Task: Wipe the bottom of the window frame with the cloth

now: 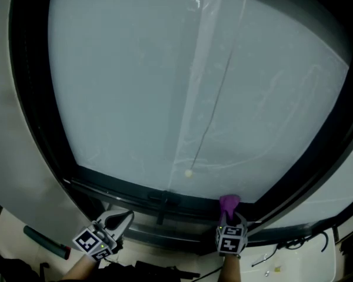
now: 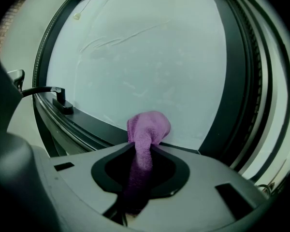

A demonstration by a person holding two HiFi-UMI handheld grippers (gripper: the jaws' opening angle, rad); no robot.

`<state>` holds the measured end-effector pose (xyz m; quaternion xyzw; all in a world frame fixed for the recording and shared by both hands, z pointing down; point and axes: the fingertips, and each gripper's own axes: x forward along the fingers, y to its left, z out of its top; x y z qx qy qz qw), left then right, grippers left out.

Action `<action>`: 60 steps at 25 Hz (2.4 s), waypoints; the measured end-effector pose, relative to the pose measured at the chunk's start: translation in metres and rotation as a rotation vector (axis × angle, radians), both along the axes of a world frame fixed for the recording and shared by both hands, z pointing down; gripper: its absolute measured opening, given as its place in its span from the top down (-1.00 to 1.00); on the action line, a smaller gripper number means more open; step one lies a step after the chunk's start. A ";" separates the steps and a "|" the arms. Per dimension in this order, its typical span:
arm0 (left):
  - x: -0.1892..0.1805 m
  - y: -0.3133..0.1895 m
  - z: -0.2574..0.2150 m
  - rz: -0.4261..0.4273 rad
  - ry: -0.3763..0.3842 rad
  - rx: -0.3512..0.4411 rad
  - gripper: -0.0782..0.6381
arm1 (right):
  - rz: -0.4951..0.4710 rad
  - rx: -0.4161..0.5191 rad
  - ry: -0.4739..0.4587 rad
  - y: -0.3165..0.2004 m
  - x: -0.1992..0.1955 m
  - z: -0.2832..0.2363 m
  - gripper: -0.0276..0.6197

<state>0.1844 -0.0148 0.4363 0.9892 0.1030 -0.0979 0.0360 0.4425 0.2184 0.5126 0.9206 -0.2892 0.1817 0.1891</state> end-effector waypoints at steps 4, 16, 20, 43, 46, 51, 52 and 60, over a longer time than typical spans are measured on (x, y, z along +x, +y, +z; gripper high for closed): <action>-0.015 -0.023 0.000 -0.015 -0.016 -0.008 0.79 | 0.019 -0.004 -0.012 -0.014 -0.011 0.003 0.66; -0.053 -0.064 0.014 -0.097 -0.042 -0.027 0.79 | -0.020 -0.021 -0.005 -0.058 -0.035 -0.004 0.66; -0.063 -0.071 0.018 -0.111 -0.050 -0.033 0.79 | -0.053 -0.006 0.003 -0.068 -0.041 -0.005 0.66; -0.116 -0.095 0.030 -0.178 -0.085 -0.048 0.79 | -0.188 -0.049 0.004 -0.144 -0.087 -0.006 0.66; -0.120 -0.097 0.029 -0.174 -0.088 -0.073 0.79 | -0.185 -0.059 0.008 -0.148 -0.087 -0.007 0.66; -0.124 -0.102 0.030 -0.177 -0.102 -0.083 0.79 | -0.192 -0.038 0.010 -0.151 -0.090 -0.009 0.66; -0.124 -0.102 0.029 -0.176 -0.101 -0.084 0.79 | -0.194 -0.037 0.016 -0.152 -0.090 -0.011 0.66; -0.122 -0.104 0.027 -0.166 -0.102 -0.075 0.79 | -0.230 -0.041 0.025 -0.158 -0.096 -0.018 0.66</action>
